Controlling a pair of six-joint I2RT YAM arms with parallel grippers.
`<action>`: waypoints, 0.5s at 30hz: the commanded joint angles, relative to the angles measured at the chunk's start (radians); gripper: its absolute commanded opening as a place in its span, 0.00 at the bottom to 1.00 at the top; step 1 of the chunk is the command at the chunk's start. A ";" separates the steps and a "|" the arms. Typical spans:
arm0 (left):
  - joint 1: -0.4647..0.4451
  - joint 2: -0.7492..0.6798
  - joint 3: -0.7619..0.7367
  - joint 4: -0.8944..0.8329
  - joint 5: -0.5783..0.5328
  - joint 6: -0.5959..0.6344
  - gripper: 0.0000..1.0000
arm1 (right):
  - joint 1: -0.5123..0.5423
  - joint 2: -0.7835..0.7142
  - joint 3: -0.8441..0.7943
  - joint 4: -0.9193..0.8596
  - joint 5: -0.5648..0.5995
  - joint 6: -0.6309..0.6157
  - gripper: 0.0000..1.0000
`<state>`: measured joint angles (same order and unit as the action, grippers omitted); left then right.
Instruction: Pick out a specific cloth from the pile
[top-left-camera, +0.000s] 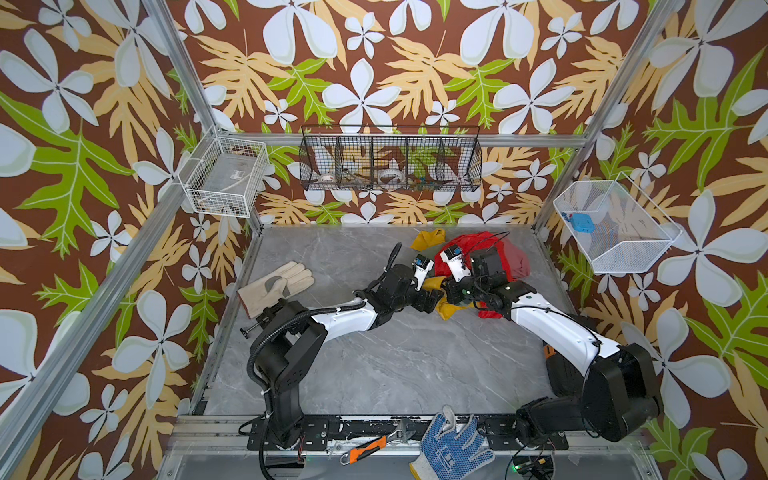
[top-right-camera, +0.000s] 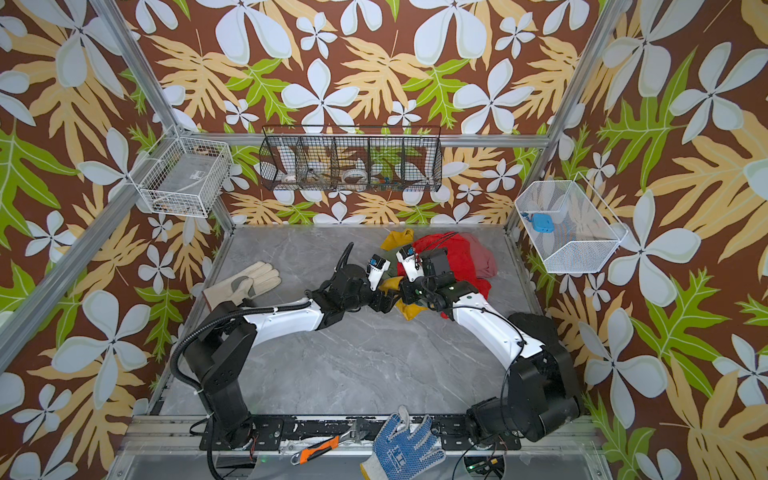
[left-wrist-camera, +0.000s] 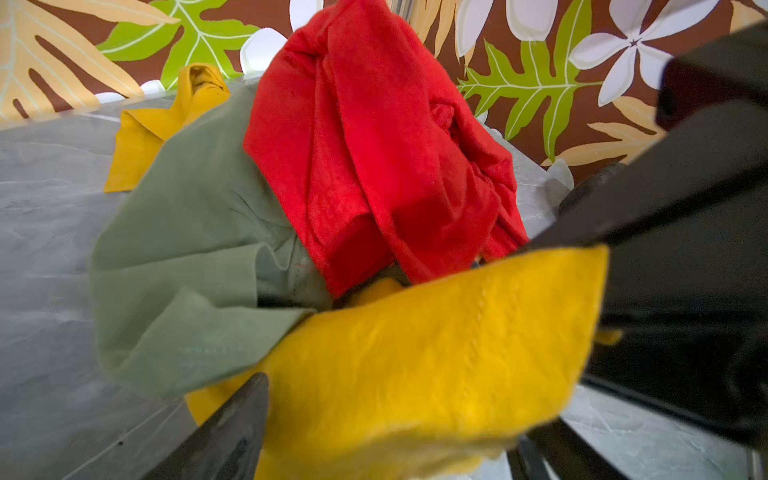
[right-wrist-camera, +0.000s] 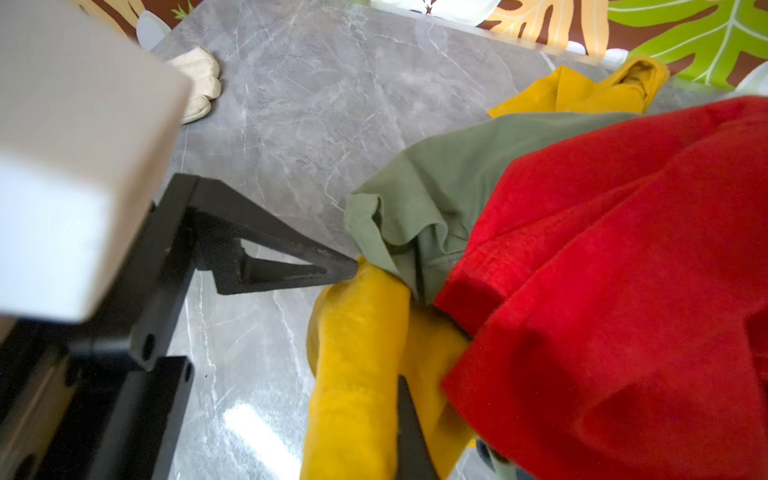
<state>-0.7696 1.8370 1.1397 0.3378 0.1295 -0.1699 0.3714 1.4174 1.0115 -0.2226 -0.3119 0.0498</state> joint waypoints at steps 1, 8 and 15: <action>-0.006 0.033 0.039 0.003 -0.007 0.020 0.84 | -0.010 -0.005 -0.005 0.026 -0.064 -0.004 0.00; -0.011 0.080 0.083 -0.019 0.014 0.014 0.38 | -0.014 0.006 -0.020 0.012 -0.063 -0.038 0.00; -0.017 0.050 0.044 -0.029 0.015 -0.016 0.00 | -0.061 0.046 -0.007 0.038 -0.073 -0.019 0.15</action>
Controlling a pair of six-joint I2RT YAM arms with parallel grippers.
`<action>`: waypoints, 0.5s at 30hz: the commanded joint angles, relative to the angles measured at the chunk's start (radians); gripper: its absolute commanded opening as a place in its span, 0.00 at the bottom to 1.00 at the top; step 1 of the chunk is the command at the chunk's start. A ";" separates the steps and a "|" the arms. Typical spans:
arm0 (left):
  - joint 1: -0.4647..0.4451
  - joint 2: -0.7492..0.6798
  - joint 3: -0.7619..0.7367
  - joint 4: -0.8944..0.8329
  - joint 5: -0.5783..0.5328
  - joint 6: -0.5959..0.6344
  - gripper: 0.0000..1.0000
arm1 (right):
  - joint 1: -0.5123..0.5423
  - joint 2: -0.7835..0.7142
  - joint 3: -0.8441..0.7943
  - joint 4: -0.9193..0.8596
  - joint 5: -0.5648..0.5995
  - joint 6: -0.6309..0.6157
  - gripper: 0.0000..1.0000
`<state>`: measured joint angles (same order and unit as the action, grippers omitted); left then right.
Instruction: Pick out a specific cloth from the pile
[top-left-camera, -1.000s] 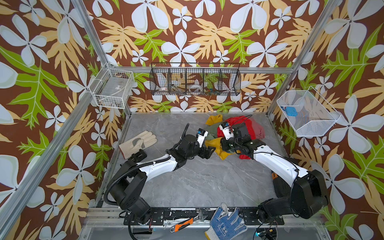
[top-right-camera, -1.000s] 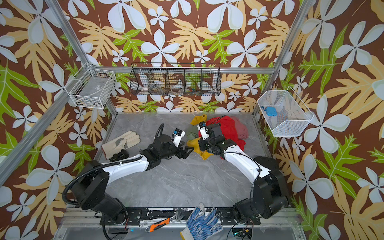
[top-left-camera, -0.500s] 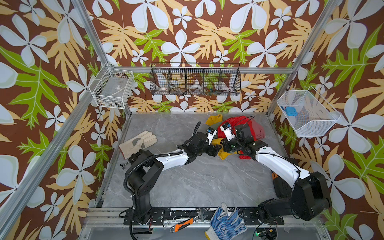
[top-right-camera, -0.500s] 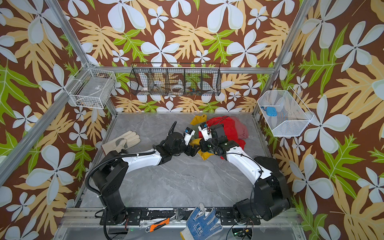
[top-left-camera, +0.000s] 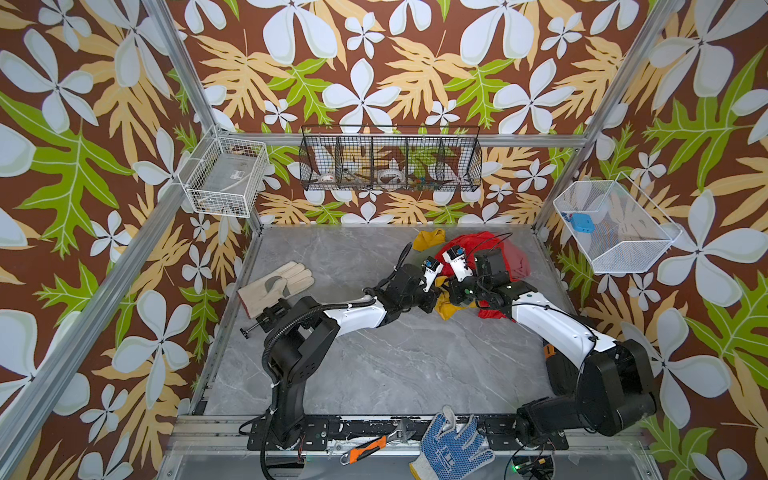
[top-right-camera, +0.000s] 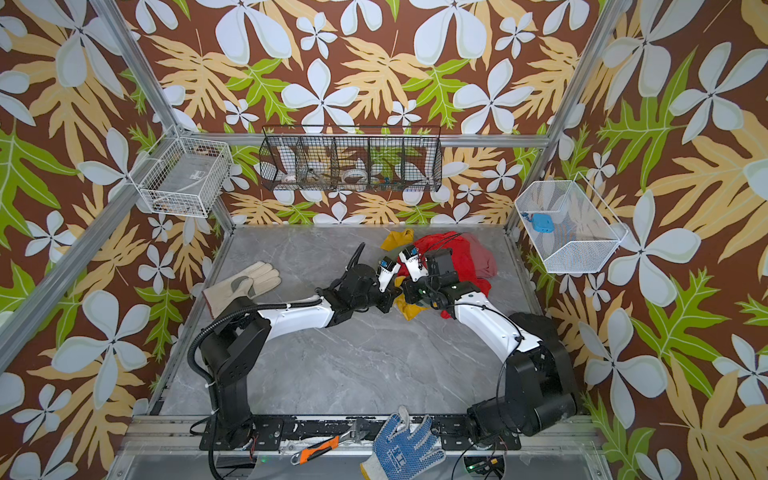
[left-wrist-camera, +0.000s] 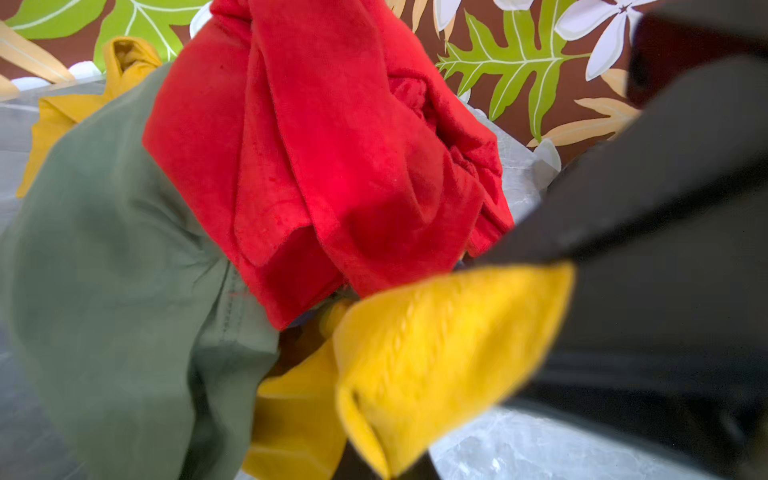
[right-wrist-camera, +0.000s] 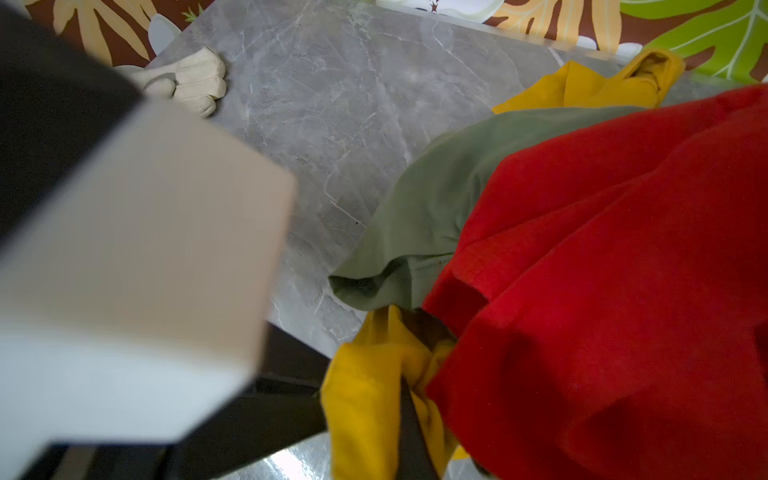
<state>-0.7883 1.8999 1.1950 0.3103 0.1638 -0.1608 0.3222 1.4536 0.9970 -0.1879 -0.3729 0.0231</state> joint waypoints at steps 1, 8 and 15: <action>0.001 -0.019 -0.020 -0.002 -0.018 -0.033 0.00 | -0.021 0.016 0.010 0.010 -0.013 0.015 0.22; -0.008 -0.064 -0.064 0.003 -0.026 -0.079 0.00 | -0.062 0.025 0.008 0.052 -0.059 0.026 0.40; -0.014 -0.087 -0.090 -0.010 -0.042 -0.121 0.00 | -0.084 0.057 -0.034 0.111 -0.045 0.085 0.44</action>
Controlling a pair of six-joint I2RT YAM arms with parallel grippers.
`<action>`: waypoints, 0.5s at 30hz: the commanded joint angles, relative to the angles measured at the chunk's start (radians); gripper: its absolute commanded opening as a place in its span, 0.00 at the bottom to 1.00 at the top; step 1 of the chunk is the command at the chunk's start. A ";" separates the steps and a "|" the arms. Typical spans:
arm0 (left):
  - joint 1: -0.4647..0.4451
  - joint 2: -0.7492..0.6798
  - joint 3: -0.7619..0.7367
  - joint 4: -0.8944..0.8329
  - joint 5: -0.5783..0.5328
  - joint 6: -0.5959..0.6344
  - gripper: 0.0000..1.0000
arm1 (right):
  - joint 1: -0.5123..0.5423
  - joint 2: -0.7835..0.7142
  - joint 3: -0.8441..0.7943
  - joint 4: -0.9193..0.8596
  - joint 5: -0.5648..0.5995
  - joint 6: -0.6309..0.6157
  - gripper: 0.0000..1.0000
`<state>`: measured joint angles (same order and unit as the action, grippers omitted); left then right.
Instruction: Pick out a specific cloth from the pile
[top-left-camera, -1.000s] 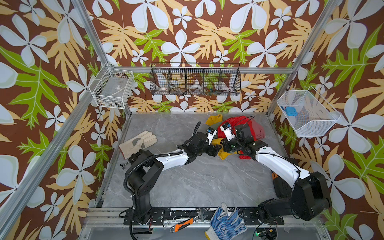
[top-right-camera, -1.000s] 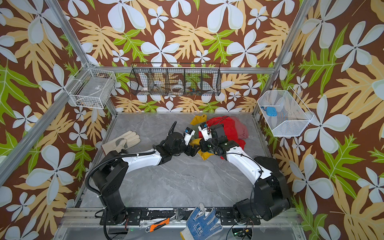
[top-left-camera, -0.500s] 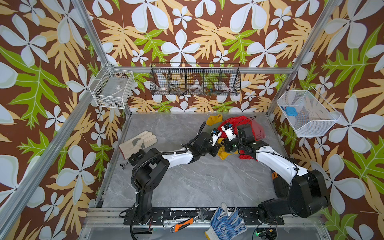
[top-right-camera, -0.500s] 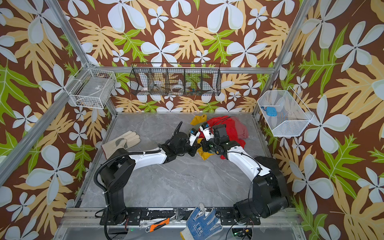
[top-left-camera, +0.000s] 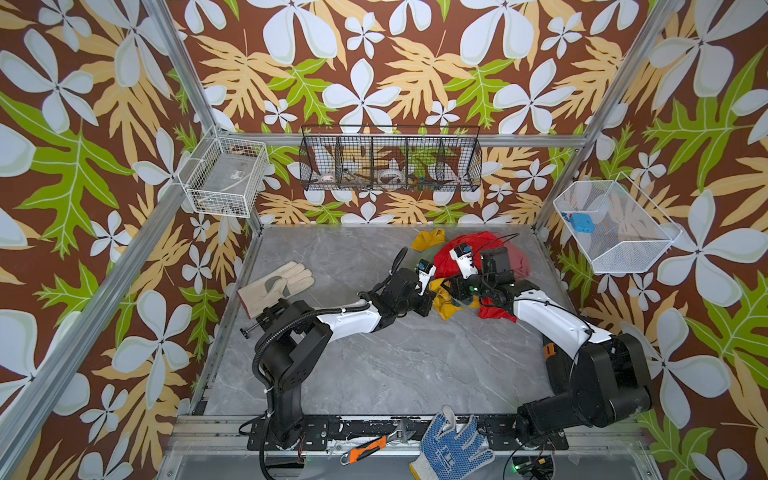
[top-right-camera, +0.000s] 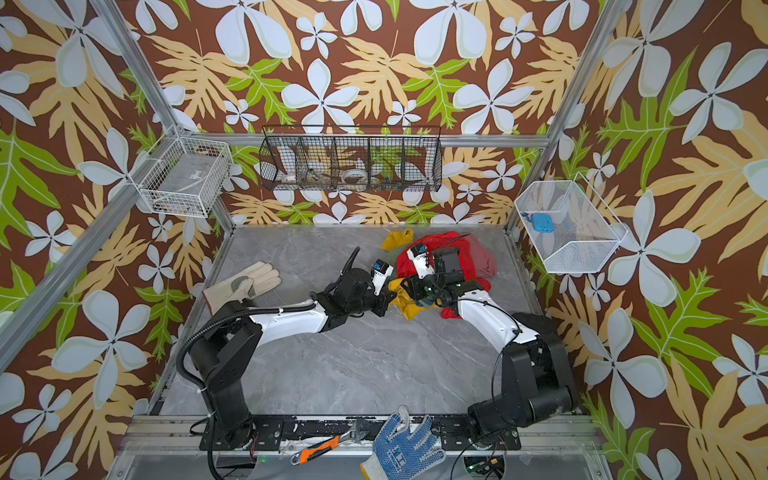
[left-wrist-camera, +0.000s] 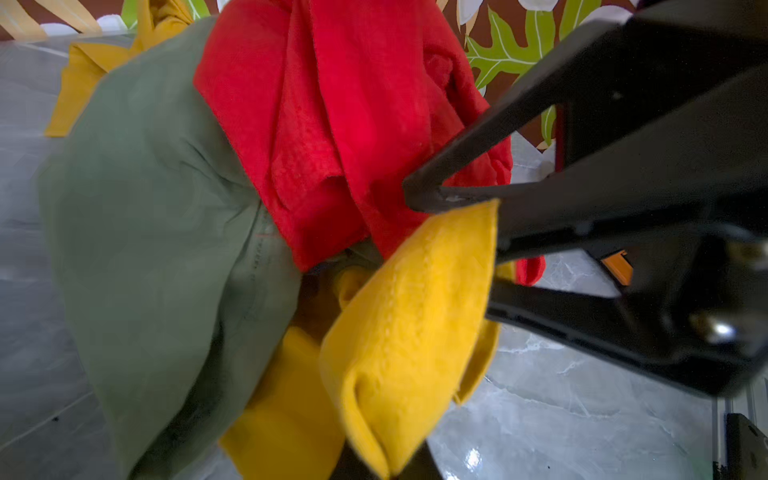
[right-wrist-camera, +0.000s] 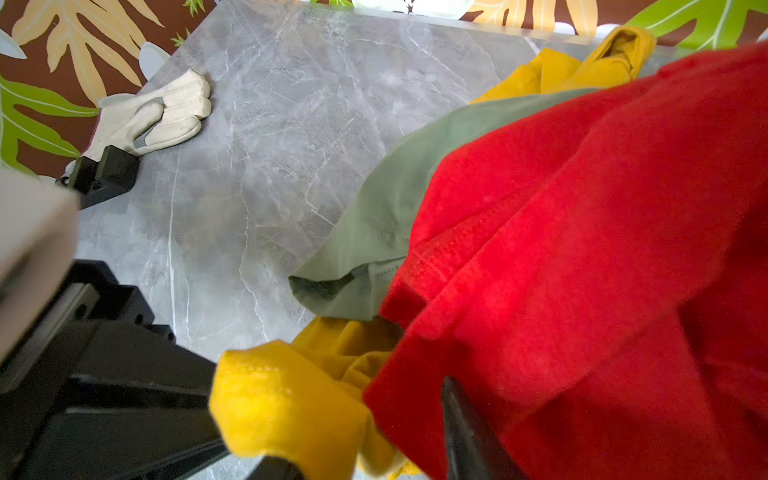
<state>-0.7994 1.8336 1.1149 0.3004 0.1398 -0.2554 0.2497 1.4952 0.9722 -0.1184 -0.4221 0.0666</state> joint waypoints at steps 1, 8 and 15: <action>-0.003 -0.028 -0.019 0.000 -0.026 -0.032 0.00 | -0.023 0.025 -0.007 0.048 0.001 0.059 0.44; -0.003 -0.066 -0.076 -0.003 -0.067 -0.063 0.00 | -0.075 0.027 -0.047 0.156 -0.055 0.126 0.47; -0.003 -0.074 -0.103 -0.018 -0.193 -0.136 0.00 | -0.108 -0.004 -0.126 0.283 -0.219 0.153 0.74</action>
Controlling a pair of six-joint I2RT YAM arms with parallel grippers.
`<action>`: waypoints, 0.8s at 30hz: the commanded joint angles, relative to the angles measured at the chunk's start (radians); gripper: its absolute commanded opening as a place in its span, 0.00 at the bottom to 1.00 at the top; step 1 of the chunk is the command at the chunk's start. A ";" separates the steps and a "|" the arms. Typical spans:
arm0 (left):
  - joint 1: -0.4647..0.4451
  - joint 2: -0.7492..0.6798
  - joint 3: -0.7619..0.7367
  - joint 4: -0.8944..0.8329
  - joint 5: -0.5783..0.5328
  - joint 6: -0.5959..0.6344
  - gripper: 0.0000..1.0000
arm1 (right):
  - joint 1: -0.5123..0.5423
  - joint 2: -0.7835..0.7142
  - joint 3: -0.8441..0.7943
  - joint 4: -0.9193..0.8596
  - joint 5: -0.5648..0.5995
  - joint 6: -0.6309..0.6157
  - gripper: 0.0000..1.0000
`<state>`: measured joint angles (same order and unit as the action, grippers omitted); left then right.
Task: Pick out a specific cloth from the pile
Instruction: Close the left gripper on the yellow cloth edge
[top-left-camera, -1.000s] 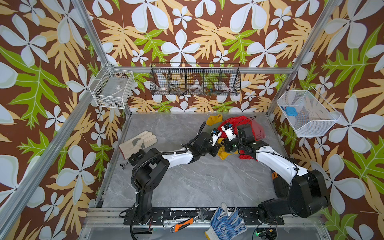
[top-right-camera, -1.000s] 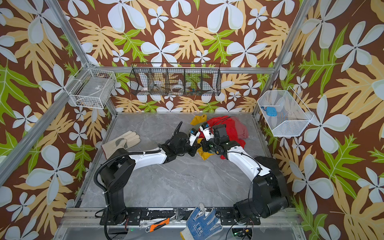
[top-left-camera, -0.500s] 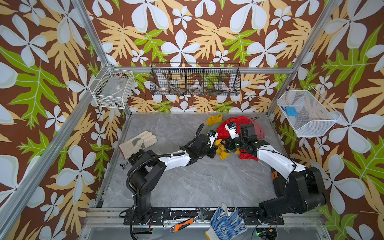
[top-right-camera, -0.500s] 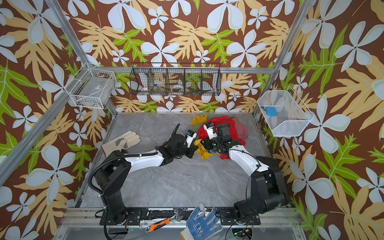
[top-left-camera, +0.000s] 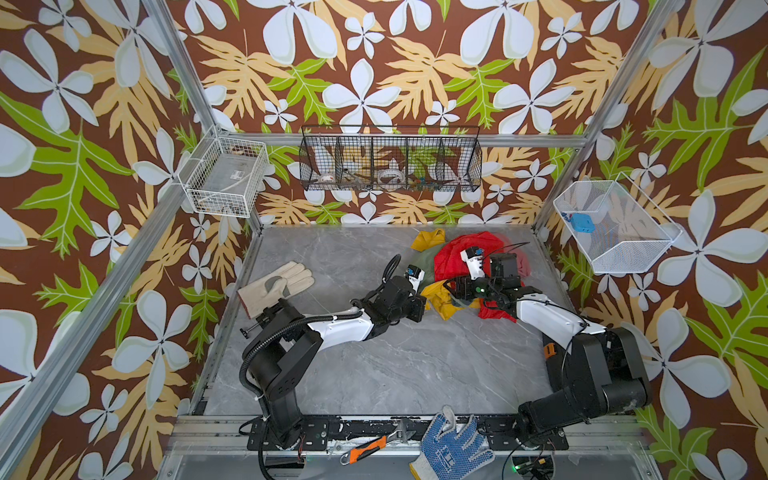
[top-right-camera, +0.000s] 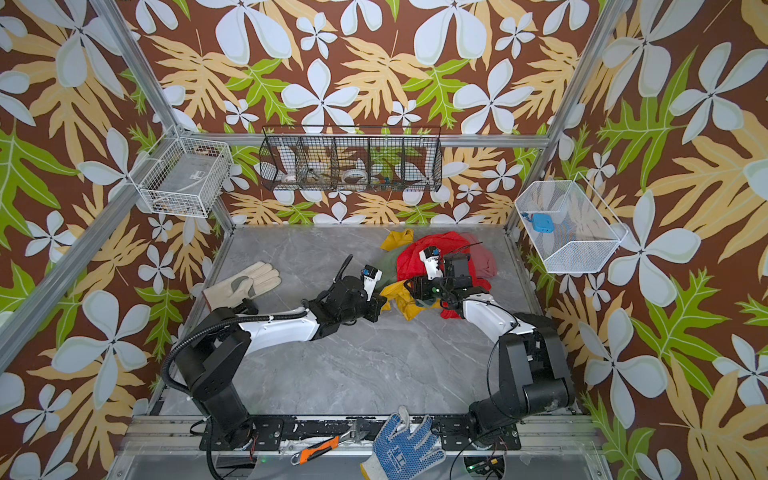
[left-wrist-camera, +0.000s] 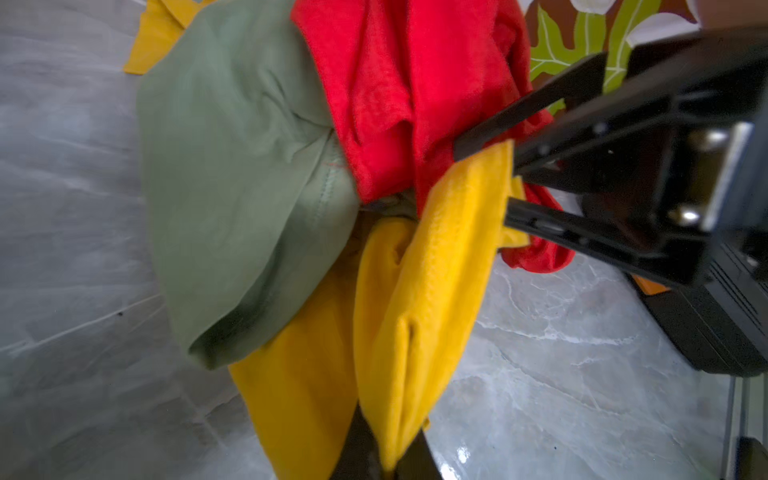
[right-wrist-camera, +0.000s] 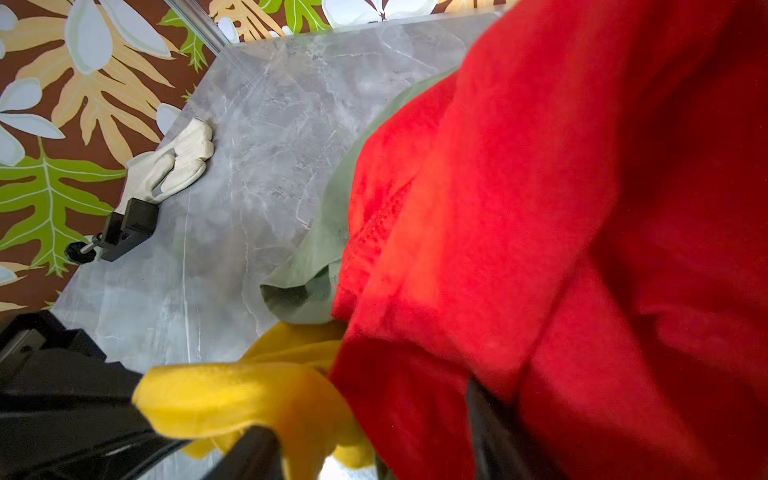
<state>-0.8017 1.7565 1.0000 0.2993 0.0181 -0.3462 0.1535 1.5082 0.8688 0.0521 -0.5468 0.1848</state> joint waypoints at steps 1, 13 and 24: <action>-0.001 0.015 0.028 -0.038 -0.059 -0.044 0.00 | -0.012 -0.026 -0.033 0.125 -0.115 0.034 0.75; -0.001 0.075 0.115 -0.113 -0.035 -0.078 0.00 | -0.015 -0.064 -0.030 0.066 -0.198 -0.054 0.85; -0.010 0.002 0.051 -0.111 -0.097 -0.064 0.00 | -0.016 0.045 0.020 0.045 -0.078 0.008 0.66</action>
<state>-0.8047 1.7802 1.0534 0.1810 -0.0483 -0.4160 0.1375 1.5322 0.8711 0.1242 -0.6918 0.1829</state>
